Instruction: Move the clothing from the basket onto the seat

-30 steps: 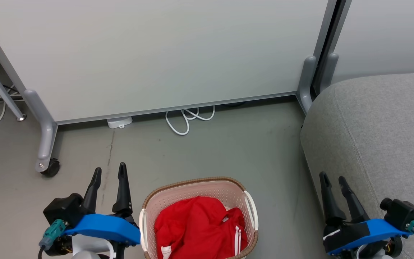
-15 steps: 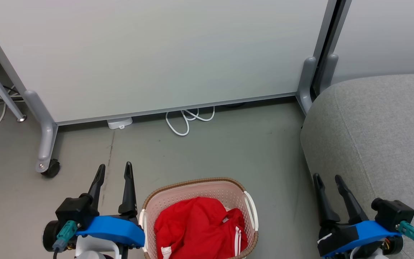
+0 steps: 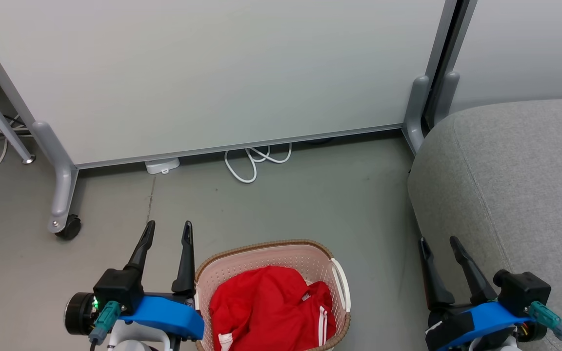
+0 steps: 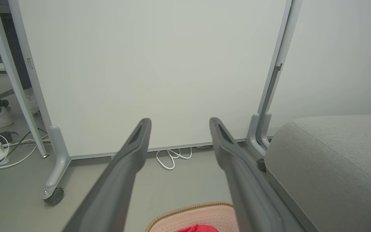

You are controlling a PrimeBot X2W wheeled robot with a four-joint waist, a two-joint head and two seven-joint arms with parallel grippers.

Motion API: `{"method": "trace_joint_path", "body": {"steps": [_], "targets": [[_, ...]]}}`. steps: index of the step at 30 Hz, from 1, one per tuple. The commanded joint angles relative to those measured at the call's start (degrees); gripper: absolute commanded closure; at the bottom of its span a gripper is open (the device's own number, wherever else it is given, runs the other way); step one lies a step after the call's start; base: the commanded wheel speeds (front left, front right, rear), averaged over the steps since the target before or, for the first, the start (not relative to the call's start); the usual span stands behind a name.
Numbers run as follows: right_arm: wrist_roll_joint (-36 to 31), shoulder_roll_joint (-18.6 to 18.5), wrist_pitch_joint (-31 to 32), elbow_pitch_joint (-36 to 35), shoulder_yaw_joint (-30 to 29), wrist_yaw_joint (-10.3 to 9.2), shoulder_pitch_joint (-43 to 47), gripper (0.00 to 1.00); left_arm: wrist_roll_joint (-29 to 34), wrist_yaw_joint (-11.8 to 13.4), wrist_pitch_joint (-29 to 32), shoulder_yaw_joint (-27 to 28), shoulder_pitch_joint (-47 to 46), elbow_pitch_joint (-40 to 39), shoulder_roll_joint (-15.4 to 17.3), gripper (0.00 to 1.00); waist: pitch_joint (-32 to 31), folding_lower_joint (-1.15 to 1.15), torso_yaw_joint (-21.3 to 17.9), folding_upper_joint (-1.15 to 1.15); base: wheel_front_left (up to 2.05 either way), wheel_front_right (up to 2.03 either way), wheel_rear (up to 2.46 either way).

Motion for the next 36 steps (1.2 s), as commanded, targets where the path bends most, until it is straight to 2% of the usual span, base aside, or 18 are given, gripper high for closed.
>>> {"method": "trace_joint_path", "body": {"steps": [1, 20, 36], "targets": [[-1.36, -0.38, -0.62, -0.02, 0.22, 0.12, -0.43, 0.00, 1.25, -0.46, -0.57, 0.07, -0.83, 0.13, -0.02, 0.00, 0.03, 0.00, 0.02, 0.00, 0.00, 0.00, 0.00], [-8.38, -0.43, -2.66, 0.88, 1.09, 0.09, -0.10, 0.00, 7.14, -3.33, -2.61, -0.09, -1.15, 4.13, -1.04, 0.00, 0.18, 0.00, 0.29, 0.00, 0.00, 0.00, 0.00], [-7.88, -0.42, -2.60, 1.34, 0.90, 0.09, -0.27, 0.00, 7.31, -3.76, -2.56, 0.60, -1.76, 5.09, -1.26, 0.00, 0.30, 0.00, 0.13, 0.00, 0.00, 0.00, 0.00]]}}
